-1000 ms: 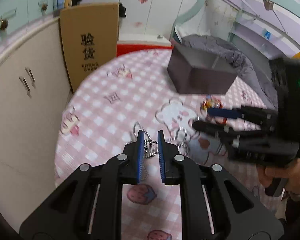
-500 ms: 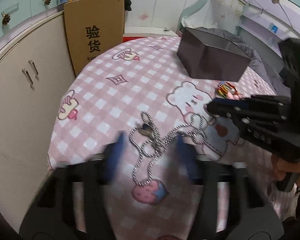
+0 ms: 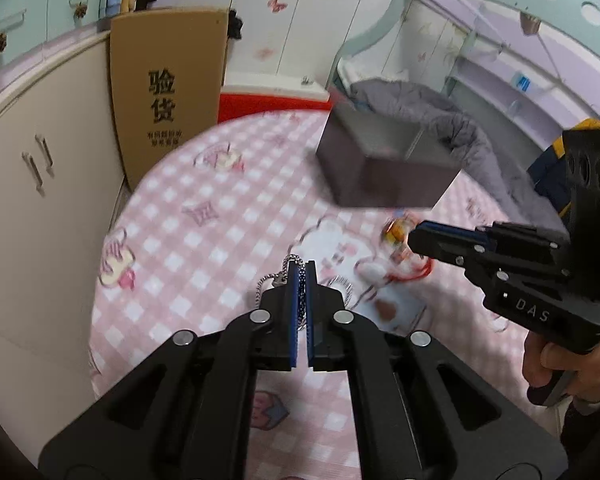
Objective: Organize jewelry
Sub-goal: 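Carry the silver chain and pearl pendant over the grey box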
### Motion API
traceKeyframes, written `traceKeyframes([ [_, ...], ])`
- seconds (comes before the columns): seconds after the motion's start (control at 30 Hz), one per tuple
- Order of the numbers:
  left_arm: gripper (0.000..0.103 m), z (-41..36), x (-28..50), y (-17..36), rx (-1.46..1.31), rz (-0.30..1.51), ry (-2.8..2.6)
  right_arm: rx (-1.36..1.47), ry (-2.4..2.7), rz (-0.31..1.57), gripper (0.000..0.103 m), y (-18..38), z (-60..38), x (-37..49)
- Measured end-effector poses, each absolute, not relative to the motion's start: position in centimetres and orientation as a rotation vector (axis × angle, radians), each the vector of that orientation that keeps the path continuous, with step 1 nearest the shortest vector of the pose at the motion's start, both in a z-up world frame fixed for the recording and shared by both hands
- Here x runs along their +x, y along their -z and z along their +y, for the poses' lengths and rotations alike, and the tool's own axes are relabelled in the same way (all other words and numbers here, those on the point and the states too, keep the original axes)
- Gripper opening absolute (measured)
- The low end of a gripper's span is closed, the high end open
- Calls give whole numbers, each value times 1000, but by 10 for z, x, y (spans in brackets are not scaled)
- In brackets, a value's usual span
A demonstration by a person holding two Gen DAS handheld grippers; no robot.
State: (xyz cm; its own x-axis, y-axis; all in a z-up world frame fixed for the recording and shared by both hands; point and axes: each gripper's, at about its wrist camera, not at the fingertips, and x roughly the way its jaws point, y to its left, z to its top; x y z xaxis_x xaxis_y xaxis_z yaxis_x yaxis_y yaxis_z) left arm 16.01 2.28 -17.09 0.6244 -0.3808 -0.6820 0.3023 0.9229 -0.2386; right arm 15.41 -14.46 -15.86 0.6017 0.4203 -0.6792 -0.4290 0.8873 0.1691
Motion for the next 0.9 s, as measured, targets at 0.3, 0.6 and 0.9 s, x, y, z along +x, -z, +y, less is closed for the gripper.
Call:
traceKeyframes([
  [0.3,2,20,159,97,-118,656,465,4,-479,669,9,100,-164,149],
  [0.6,2,-8,175,13,-56,496,538,-23,-470,546,9,23,-190,164],
  [0.9,2,-47,223,-19,-62,490,604,-26,-399,639,9,30,-209,227],
])
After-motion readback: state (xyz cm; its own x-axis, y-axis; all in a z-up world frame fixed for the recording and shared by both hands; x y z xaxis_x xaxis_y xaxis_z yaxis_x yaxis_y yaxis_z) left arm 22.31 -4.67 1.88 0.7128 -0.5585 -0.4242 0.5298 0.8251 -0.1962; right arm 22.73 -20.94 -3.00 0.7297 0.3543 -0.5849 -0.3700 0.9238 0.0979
